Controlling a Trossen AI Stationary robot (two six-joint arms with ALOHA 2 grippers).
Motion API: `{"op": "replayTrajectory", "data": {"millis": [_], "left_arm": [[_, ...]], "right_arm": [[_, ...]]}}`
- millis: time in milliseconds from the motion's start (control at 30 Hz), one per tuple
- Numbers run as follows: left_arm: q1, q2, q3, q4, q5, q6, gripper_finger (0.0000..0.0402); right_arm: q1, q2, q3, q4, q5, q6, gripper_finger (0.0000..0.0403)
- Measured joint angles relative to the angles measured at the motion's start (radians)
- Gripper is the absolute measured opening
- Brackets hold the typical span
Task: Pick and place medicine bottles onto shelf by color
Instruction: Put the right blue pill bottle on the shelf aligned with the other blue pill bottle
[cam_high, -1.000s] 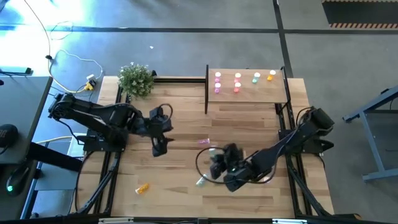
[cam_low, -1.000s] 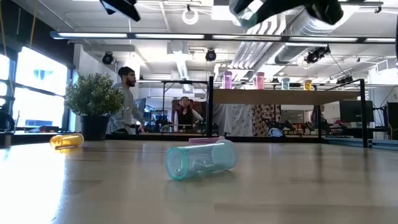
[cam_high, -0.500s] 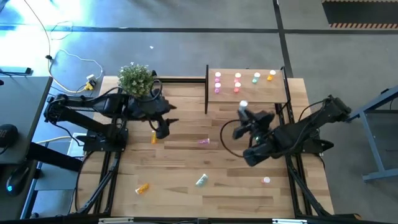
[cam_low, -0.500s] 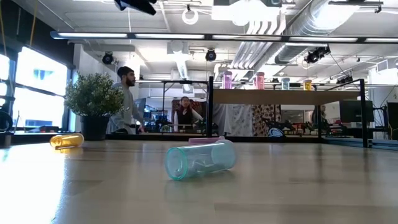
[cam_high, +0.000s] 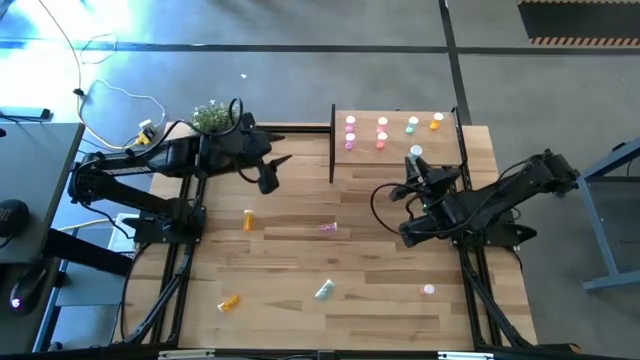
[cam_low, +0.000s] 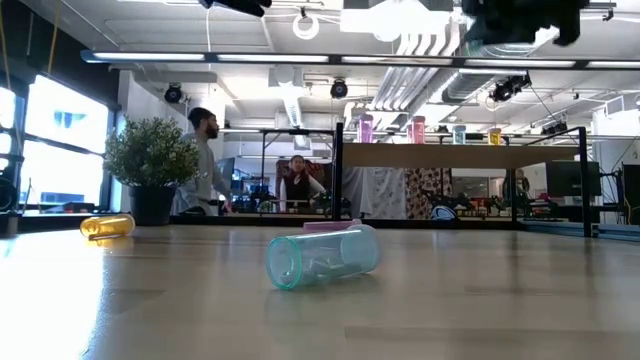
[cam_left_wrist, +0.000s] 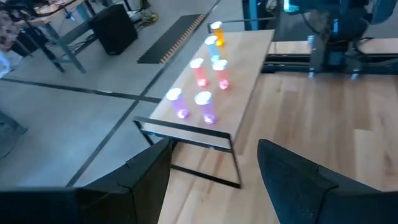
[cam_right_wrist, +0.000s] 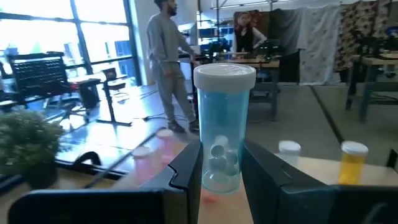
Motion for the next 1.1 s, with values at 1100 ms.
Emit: {"op": "replayTrajectory", "data": {"millis": [1100], "left_arm": [[0.160, 0.000, 0.000, 0.012, 0.009, 0.001, 0.0227]], "right_arm": [[-0.275, 0.000, -0.249, 0.140, -0.064, 0.156, 0.0081]]}}
